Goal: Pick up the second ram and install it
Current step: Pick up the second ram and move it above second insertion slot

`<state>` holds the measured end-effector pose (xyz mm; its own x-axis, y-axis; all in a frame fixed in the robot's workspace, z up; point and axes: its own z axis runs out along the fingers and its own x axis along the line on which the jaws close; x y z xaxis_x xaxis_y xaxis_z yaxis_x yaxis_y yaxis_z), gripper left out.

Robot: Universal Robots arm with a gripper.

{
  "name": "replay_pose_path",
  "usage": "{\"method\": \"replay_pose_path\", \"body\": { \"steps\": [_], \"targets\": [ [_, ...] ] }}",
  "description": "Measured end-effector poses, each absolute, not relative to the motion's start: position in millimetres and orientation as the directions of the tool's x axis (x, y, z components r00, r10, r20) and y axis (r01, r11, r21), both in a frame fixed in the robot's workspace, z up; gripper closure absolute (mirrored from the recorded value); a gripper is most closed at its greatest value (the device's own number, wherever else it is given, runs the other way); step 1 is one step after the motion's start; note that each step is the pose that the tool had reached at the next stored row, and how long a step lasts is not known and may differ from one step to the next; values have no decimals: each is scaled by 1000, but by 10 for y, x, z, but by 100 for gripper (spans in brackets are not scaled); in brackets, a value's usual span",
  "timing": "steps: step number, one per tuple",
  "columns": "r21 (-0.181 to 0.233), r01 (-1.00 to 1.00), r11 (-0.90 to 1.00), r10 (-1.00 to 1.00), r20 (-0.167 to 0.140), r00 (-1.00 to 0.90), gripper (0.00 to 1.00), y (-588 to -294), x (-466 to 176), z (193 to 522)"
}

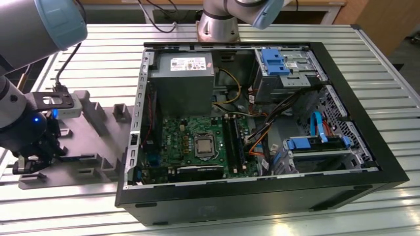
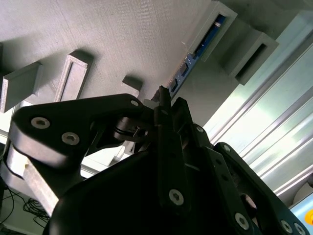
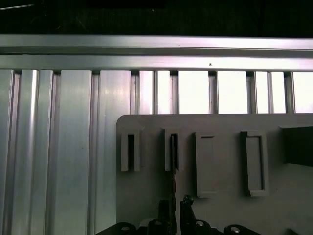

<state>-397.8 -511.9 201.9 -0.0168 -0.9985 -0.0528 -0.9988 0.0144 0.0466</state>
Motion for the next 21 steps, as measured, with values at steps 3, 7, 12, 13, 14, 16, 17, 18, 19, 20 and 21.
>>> {"method": "replay_pose_path", "body": {
  "steps": [3, 7, 12, 13, 14, 16, 17, 18, 19, 20, 21],
  "targets": [
    [47, -999, 14, -998, -53, -17, 76, -5119, -3978, 2019],
    [47, -999, 14, -998, -53, -17, 85, -5119, -3978, 2019],
    [47, -999, 14, -998, -53, -17, 85, -5119, -3978, 2018],
    [47, -999, 14, -998, -53, -17, 86, -5119, -3978, 2018],
    [47, -999, 14, -998, -53, -17, 86, -5119, -3978, 2018],
    [47, -999, 14, -998, -53, -17, 89, -5119, -3978, 2018],
    [47, -999, 14, -998, -53, -17, 89, -5119, -3978, 2018],
    [47, -999, 14, -998, -53, -17, 89, -5119, -3978, 2018],
    [47, -999, 14, -998, -53, -17, 89, -5119, -3978, 2018],
    [47, -999, 14, -998, -53, -17, 89, -5119, -3978, 2018],
    [47, -999, 14, -998, -53, -17, 89, -5119, -3978, 2017]
  ]
}}
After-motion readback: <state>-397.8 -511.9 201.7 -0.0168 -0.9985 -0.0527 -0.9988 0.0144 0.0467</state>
